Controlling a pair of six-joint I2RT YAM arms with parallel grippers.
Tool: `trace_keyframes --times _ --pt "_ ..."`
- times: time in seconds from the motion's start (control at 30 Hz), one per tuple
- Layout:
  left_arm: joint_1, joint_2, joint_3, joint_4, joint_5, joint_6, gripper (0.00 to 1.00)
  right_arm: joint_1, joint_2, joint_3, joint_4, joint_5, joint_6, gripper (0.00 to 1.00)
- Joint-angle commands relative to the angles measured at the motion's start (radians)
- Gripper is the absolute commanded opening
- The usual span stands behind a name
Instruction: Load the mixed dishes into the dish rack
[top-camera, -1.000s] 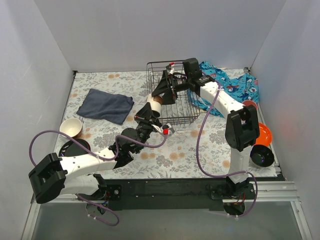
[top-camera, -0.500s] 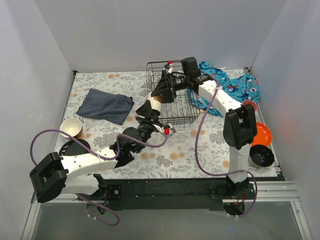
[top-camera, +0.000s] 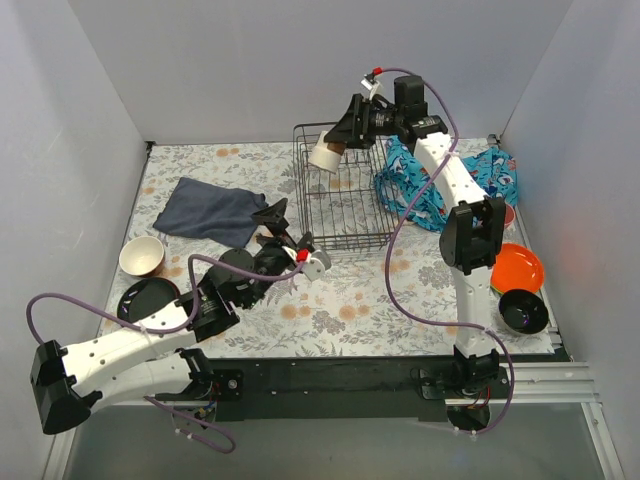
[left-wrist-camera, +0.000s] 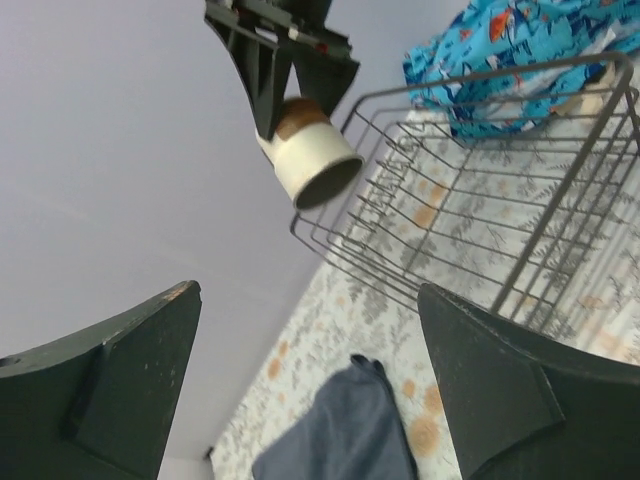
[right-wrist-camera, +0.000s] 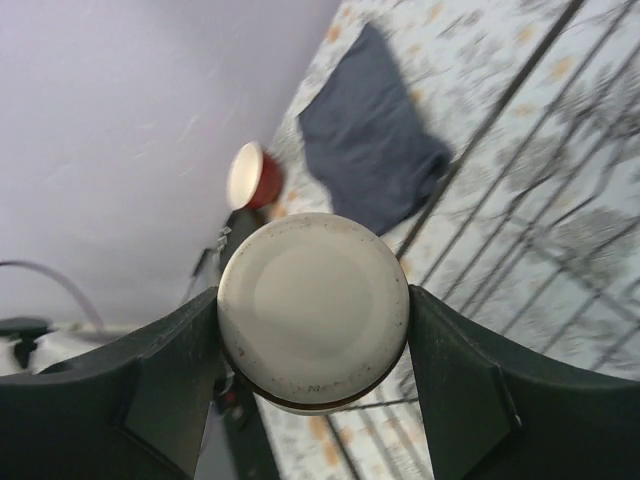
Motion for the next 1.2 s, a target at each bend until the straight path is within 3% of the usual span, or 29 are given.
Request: trace_keyframes --times 0.0,0.2,0.47,0.73,1.17 --pt "0.004 0.02 0.057 -0.2 -0.116 -0.194 0.91 -0.002 0.021 0.077 0.075 0.255 -0.211 0.01" --pt "0.036 0.023 0.03 -0.219 -0.22 -0.284 0.91 0.015 0.037 0.086 0.287 0.582 -0.376 0.01" --pt "0.067 0.049 -0.001 -0.251 -0.226 -0.339 0.92 0.041 0.088 0.08 0.441 0.837 -0.528 0.01" --pt "0.104 0.086 0.045 -0.338 -0.222 -0.396 0.94 0.039 0.149 0.05 0.536 0.894 -0.591 0.01" --pt "0.138 0.08 0.036 -0.387 -0.203 -0.458 0.95 0.036 0.212 0.0 0.521 0.954 -0.591 0.01"
